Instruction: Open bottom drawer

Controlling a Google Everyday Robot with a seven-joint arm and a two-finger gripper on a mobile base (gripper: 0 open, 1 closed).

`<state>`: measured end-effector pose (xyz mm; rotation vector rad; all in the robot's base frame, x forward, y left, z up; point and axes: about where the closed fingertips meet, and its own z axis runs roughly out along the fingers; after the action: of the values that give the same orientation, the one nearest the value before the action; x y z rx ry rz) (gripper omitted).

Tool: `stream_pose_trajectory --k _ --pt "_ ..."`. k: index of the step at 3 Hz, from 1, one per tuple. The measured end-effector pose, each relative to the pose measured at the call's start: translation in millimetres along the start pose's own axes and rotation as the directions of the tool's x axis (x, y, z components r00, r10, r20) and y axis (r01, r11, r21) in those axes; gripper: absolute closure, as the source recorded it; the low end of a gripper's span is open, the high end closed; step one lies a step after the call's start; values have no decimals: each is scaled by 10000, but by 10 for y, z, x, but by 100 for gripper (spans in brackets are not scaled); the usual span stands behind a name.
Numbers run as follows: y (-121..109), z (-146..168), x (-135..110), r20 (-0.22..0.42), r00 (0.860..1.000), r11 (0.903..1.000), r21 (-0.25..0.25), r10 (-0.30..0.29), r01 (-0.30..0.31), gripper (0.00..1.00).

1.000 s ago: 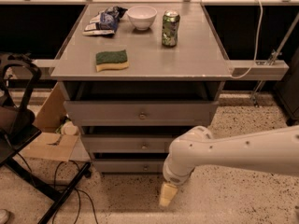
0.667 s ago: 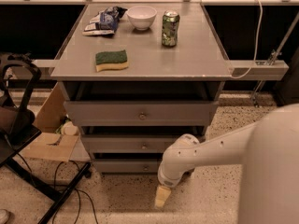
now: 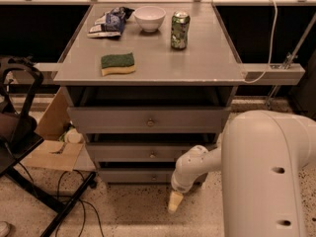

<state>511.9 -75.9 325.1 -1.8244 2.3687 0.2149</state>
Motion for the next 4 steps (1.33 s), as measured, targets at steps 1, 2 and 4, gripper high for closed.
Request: stream_pose_trajectory --k 1,2,4 --pt "-217 165 61 -106 9996 9994 -235 264 -266 0" --pt "-289 177 44 -101 9994 9992 -233 321 -323 0" --pt "-270 693 284 -150 9999 10000 13 44 -44 0"
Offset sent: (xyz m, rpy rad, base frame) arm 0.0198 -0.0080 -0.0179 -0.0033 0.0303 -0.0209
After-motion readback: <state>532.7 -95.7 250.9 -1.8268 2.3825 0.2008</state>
